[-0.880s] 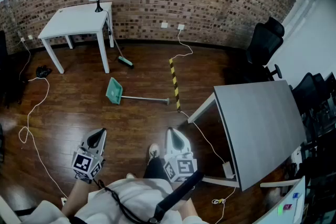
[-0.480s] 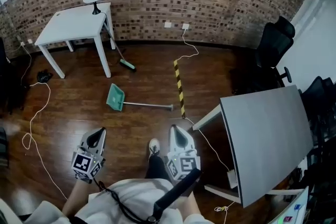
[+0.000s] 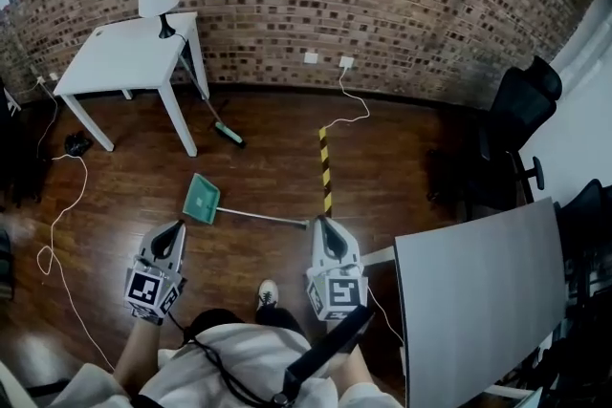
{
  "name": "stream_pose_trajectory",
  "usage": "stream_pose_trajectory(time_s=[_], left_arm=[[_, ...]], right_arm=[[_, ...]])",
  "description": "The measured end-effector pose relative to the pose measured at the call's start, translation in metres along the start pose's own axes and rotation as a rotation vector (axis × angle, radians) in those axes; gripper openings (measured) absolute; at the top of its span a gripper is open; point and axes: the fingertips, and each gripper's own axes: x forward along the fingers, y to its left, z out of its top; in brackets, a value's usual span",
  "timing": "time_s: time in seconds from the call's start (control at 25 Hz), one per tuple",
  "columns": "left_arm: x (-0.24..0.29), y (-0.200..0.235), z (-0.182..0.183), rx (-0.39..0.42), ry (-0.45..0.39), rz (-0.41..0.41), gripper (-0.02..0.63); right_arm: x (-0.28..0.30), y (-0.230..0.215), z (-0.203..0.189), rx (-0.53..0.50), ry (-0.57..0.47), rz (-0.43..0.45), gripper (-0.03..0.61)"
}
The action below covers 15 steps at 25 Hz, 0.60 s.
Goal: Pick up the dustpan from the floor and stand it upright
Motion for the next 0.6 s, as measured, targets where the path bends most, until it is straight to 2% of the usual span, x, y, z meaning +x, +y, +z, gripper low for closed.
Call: stream_pose_trajectory(time_s=[0.24,0.44,0.6], left_arm=[[0.028,0.025,-0.008,-0.024,0.040,0.025,0.011],[0.045,0.032,-0.004,-0.024,0.035,0.003,0.011],[0.050,0.042,-0.009,-0.026,0.033,-0.031,0.011]], right_arm=[[0.035,-0.018,-0.006,0.000,0.020,-0.023,-0.003],[0.039,-0.014,-0.005,0.034,0.005,0.011,0.005],[0.048,-0.008,-0.005,0.042,0.011,-0.007,0.009]])
